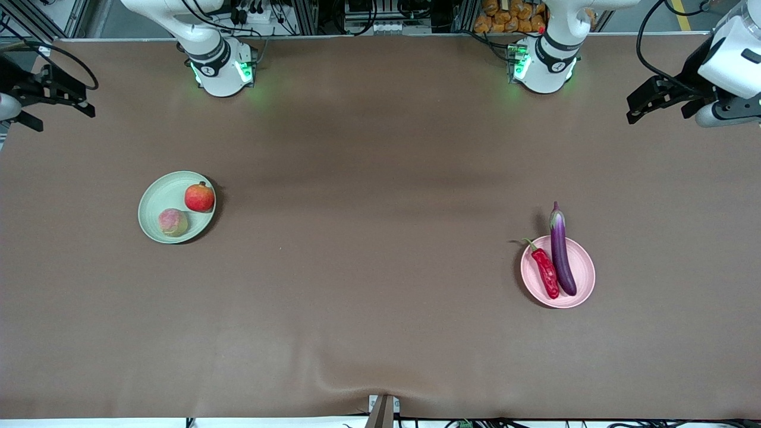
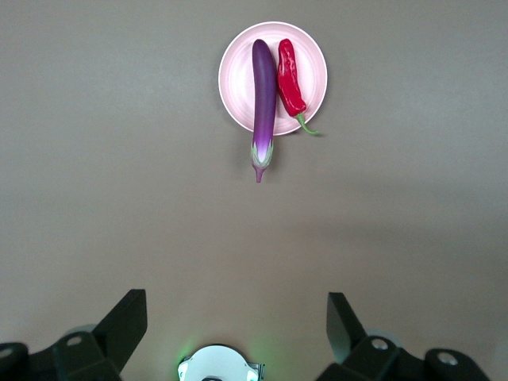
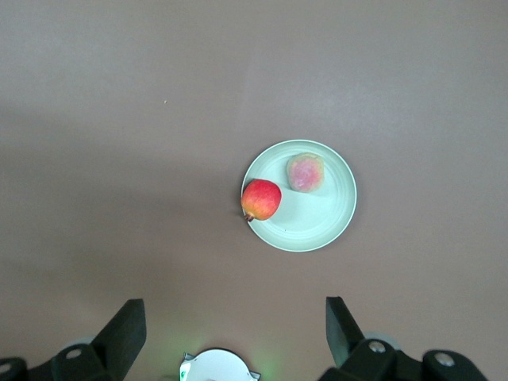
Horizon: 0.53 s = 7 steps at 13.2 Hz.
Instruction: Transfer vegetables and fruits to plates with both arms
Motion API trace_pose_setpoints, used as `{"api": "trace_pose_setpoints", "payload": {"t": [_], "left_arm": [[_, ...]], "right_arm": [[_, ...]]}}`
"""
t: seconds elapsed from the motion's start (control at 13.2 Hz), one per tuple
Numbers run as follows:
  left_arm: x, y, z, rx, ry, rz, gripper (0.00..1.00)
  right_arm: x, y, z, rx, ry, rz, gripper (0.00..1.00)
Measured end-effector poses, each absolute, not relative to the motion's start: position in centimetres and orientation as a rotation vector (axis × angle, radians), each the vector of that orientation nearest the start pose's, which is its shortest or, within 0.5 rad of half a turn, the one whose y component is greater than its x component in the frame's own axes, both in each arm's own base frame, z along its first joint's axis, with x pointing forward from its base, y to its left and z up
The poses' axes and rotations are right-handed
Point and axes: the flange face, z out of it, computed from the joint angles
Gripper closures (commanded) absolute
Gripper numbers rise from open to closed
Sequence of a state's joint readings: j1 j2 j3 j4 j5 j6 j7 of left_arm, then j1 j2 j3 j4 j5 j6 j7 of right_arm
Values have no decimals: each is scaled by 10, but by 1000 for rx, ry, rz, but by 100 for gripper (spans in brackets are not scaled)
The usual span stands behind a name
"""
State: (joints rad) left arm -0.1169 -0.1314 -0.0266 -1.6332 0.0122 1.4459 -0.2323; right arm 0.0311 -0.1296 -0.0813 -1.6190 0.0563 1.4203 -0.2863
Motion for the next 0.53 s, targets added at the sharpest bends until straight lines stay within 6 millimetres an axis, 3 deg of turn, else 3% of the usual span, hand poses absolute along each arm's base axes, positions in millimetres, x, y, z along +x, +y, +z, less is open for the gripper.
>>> {"api": "trace_pose_setpoints", "payload": {"t": [0.3, 0.53], "left_arm": [[495, -72, 655, -3112, -138, 78, 0], [494, -72, 656, -3112, -139, 78, 0]], "right_arm": [[507, -18, 678, -3043, -384, 106, 0], [511, -20, 676, -3041, -378, 137, 0]]}}
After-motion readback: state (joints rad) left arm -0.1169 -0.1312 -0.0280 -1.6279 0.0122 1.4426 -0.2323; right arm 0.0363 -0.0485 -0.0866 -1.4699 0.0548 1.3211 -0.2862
